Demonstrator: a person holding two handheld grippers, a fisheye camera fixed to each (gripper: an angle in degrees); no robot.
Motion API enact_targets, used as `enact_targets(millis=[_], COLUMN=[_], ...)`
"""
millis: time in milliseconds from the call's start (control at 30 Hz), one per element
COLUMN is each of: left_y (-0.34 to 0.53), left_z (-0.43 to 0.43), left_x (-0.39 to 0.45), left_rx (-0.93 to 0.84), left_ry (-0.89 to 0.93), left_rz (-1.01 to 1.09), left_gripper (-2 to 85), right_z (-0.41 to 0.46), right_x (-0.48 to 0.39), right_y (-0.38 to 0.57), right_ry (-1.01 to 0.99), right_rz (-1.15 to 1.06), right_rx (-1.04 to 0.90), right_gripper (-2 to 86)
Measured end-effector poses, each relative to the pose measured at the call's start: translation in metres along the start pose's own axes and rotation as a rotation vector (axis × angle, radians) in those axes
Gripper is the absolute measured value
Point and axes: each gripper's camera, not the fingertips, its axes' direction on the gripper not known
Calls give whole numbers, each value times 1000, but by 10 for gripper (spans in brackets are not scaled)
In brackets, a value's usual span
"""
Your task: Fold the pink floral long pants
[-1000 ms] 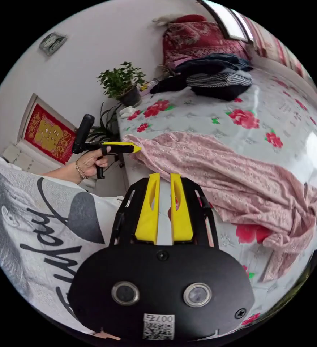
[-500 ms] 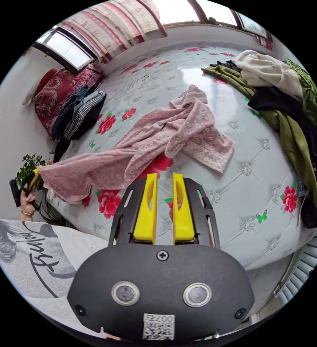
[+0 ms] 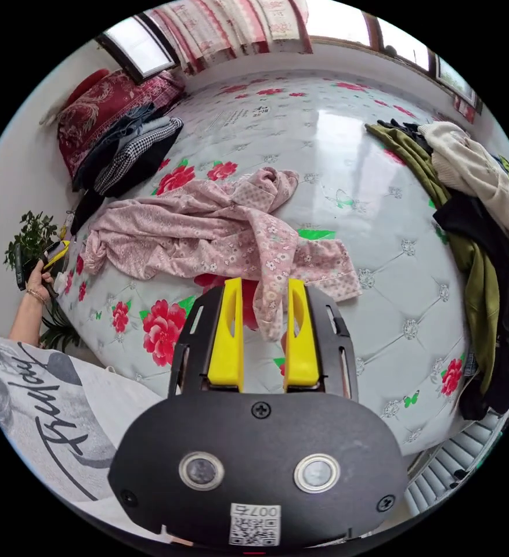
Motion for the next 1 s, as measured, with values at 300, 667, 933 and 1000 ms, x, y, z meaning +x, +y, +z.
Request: enact_targets(millis=[300, 667, 933, 1000], left_y=[39, 24, 14, -1], left_z=[67, -4, 18, 64], left_x=[24, -13, 40, 57], left_rx=[-77, -47, -79, -182], left_ry=[9, 132, 281, 277], left_rz=[20, 133, 264, 208], left_gripper=[71, -5, 128, 128], right_z=[66, -89, -134, -142], right_x=[-18, 40, 32, 10], right_y=[-2, 29, 59, 61], right_ry=[180, -52, -131, -72], right_rz=[-107, 17, 43, -11], right_rx=[-254, 115, 235, 264], right_gripper=[68, 68, 70, 71])
